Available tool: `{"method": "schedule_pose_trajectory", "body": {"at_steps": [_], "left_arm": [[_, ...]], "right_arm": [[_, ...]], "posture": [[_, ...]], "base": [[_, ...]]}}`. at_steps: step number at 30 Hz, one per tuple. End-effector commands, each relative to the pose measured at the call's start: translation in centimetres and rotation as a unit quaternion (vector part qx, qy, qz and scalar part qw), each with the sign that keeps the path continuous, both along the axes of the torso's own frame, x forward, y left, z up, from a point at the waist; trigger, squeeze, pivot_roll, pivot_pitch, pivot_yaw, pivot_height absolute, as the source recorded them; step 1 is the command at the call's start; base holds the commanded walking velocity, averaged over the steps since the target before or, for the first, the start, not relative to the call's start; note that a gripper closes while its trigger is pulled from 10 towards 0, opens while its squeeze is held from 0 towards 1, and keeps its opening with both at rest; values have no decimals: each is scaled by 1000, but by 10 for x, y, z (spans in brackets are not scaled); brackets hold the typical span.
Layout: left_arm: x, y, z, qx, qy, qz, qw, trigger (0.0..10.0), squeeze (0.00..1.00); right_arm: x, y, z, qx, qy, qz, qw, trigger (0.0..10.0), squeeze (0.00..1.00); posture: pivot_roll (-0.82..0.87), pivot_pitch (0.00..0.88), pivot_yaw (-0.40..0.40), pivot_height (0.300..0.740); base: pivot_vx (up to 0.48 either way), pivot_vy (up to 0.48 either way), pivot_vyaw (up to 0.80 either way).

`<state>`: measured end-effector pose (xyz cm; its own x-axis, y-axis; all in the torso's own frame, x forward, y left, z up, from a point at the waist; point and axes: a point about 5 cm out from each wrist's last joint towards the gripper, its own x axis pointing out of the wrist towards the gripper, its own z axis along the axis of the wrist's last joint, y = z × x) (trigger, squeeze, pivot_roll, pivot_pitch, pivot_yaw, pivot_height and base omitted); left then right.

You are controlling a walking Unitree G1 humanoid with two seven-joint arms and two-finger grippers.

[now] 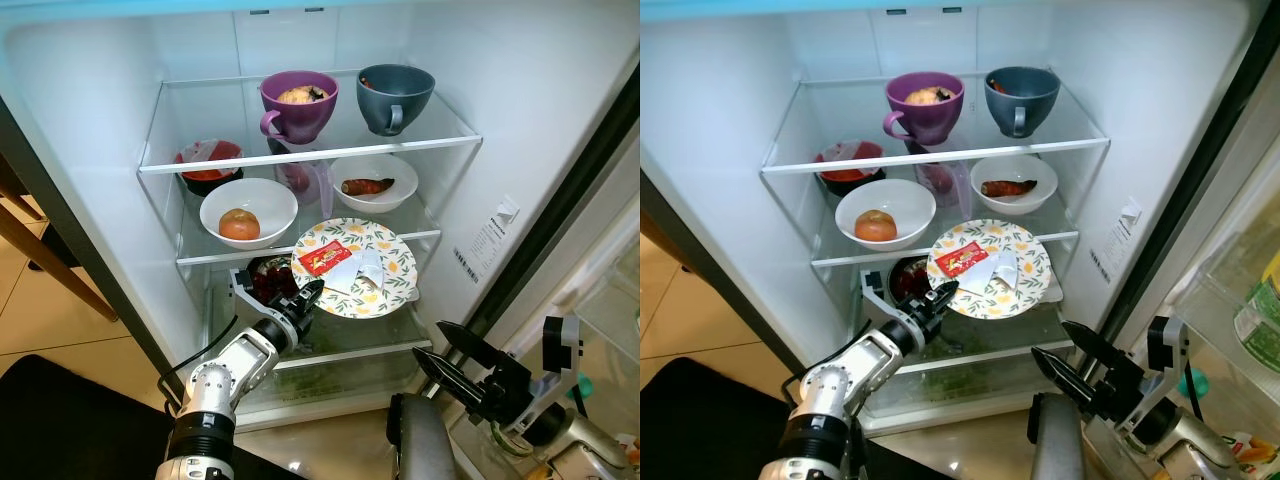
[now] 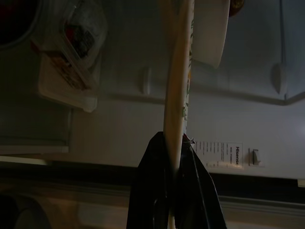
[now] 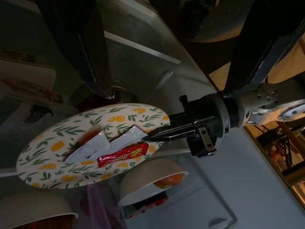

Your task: Restocking fridge

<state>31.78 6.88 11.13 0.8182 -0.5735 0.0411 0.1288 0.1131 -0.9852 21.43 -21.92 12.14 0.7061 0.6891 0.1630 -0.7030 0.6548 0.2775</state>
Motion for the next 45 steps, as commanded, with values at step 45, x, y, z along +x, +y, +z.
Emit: {"method": "schedule_pose_trajectory", "body": {"at_steps": [45], "left_arm": [[40, 7, 14, 30, 1, 76, 997, 10000, 0]], "right_arm": [[-1, 8, 8, -13, -5, 14, 1000, 10000, 0]], "posture": [[-95, 149, 39, 375]], "base": [[0, 0, 0]]}}
